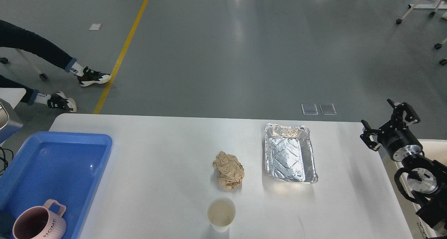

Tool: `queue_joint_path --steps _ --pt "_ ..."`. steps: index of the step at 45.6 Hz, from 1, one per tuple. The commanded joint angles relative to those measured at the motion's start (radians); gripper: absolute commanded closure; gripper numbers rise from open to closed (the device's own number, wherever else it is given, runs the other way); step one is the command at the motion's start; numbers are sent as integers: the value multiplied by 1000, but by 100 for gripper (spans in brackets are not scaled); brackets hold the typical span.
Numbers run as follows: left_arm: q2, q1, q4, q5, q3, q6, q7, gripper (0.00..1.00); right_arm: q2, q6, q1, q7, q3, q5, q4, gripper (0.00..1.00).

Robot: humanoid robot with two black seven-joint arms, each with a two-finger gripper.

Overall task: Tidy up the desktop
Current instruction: 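Lift the steel tray and place it into the blue bin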

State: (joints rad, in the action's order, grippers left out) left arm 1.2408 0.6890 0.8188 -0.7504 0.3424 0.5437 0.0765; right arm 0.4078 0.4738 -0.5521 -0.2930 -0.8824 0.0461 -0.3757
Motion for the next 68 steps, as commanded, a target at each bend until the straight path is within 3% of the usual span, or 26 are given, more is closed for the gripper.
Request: queue_joint_path --steps 1,7,17,36,49,54,58,64,68 --pt "-139 -6 -113 11 1 -2 -43 100 -3 -1 0 0 0 0 -2 0" --pt "-256 -17 -194 19 3 -14 -142 100 -14 -1 -2 0 0 0 -2 0" --pt "-397 -20 -265 19 4 -106 -245 100 -23 -1 -3 0 0 0 -2 0" --pt "-589 -17 -429 16 -2 -176 -319 98 -21 -1 -2 0 2 0 -2 0" --pt "-633 -17 -446 16 -3 -202 -328 97 -23 -1 -2 0 2 0 -2 0" --pt "-635 -17 -449 17 -2 -205 -324 87 -21 -1 -2 0 2 0 -2 0" --pt "-632 -16 -448 19 1 -203 -307 66 -21 -1 0 0 2 0 -2 0" --pt "-618 -16 -446 29 10 -174 -294 46 -21 -1 0 0 2 0 -2 0" --pt "-607 -16 -446 39 9 -140 -255 31 -21 -1 1 -2 2 0 -2 0"
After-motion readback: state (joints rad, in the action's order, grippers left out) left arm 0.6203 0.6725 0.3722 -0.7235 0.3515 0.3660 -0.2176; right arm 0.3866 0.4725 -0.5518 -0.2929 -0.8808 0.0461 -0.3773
